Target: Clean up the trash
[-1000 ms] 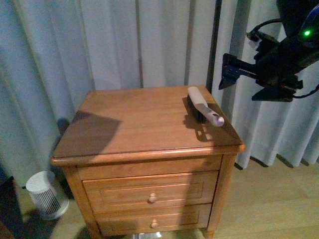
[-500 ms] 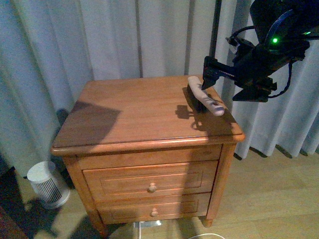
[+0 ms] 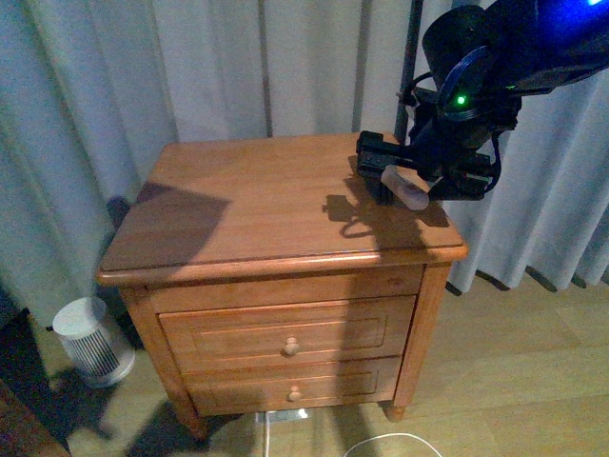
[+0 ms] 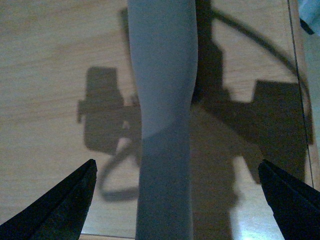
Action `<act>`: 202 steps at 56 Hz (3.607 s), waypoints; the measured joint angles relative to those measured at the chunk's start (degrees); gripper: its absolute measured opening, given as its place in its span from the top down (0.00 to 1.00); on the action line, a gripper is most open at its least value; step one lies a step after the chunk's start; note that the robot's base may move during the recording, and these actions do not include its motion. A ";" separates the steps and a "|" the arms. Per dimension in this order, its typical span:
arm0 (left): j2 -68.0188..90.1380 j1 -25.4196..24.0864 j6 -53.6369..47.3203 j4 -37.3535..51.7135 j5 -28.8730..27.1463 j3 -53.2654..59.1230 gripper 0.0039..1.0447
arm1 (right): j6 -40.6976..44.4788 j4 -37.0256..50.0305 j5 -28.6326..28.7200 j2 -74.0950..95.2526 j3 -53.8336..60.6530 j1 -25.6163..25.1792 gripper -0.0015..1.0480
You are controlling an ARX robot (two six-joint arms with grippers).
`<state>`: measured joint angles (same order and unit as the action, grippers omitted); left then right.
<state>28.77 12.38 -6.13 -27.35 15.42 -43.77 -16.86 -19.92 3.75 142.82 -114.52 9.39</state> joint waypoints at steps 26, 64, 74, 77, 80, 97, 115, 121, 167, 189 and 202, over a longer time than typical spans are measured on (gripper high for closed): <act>0.00 0.00 -0.02 -0.02 0.00 0.00 0.75 | 0.57 -0.37 -3.98 0.72 -1.40 1.95 0.07; 0.00 0.00 -0.02 0.00 0.02 0.00 0.75 | 0.57 -0.39 -4.59 1.90 -2.16 2.01 0.48; 0.00 0.00 0.00 -0.02 0.00 0.00 0.75 | 0.57 0.15 -4.39 1.90 -1.81 2.01 0.74; 0.00 0.00 -0.02 -0.02 0.00 0.00 0.75 | 0.55 0.63 -4.22 1.90 -1.33 1.97 0.79; 0.00 0.00 0.00 -0.02 0.00 0.00 0.75 | 0.52 1.11 -4.15 1.90 -0.83 1.92 0.79; 0.00 0.00 0.00 0.00 0.00 0.00 0.75 | 1.31 6.34 -4.24 -1.75 6.73 0.90 0.80; 0.00 0.00 -0.02 0.00 0.00 0.00 0.75 | 4.76 11.21 -4.24 -13.92 16.46 -2.60 0.80; 0.00 0.00 -0.02 0.00 0.00 0.00 0.75 | 6.05 12.09 -4.02 -19.56 19.63 -3.65 0.80; 0.00 0.00 0.00 -0.02 0.00 0.00 0.75 | 20.74 30.29 -19.34 -85.68 67.12 3.87 0.80; 0.00 0.00 0.00 0.00 0.00 0.00 0.75 | 26.56 30.23 -31.69 -110.03 82.18 13.09 0.80; 0.00 0.00 -0.02 0.00 0.00 0.00 0.75 | 32.63 34.93 -40.92 -117.57 85.81 20.63 0.80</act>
<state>28.77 12.38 -6.15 -27.35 15.42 -43.77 15.77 15.00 -37.17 25.26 -28.71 30.02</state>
